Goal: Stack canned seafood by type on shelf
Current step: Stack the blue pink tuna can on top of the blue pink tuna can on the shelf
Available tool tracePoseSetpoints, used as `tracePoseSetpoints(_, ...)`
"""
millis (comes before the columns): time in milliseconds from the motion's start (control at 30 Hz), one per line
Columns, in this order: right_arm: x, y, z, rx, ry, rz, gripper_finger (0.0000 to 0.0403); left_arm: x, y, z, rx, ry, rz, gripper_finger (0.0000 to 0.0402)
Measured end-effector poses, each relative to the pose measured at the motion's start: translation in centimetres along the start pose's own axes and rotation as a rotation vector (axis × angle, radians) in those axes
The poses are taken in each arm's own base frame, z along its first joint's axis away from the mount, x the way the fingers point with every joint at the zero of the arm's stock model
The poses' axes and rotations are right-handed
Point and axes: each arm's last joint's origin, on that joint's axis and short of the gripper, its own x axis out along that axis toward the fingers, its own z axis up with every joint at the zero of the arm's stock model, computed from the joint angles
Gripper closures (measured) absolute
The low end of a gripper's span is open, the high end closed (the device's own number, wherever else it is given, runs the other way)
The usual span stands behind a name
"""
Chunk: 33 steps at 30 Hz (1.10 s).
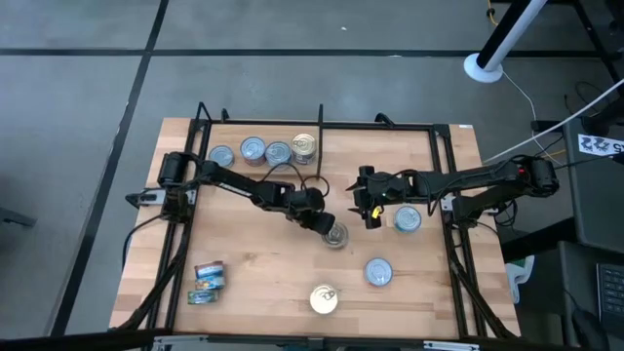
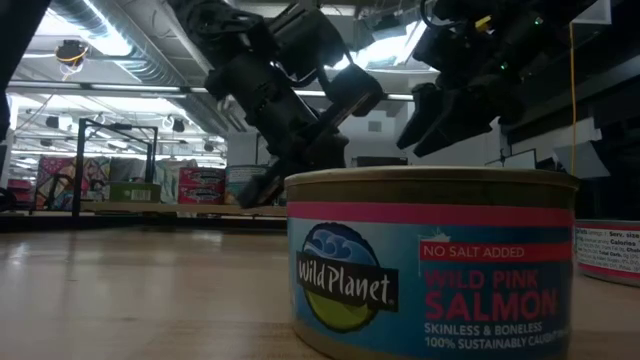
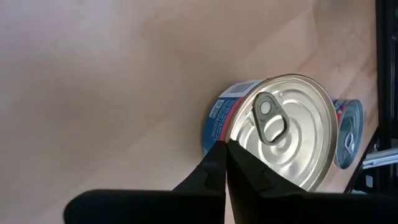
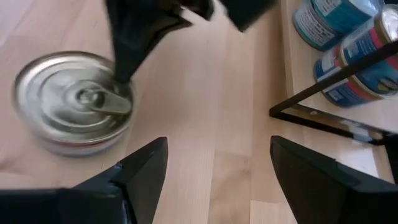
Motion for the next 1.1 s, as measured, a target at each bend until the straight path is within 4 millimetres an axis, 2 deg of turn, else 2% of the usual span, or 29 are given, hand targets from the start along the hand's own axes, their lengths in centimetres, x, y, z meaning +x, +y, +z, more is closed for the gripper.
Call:
tracePoseSetpoints(367,-0.1,0.9,0.3,-0.158,-0.102,0.252,0.0121,-0.2,1.1,1.8,0.004,-0.022,0.026,0.0401)
tracePoseSetpoints(633,-0.5,3.5,1.0,-0.383,-0.134,0.254,0.0121,-0.3,1.2,2.2,0.004,-0.021,0.016,0.0401)
tracePoseSetpoints(933,1.1,4.4,0.8,-0.423,-0.096,0.254,0.0121,-0.3,1.2,2.2,0.005,-0.014,0.009,0.0401)
tracePoseSetpoints(1100,1.2,4.6,0.9,-0.428,-0.107,0.248,0.0121,-0.3,1.2,2.2,0.016,-0.011,0.008,0.0401)
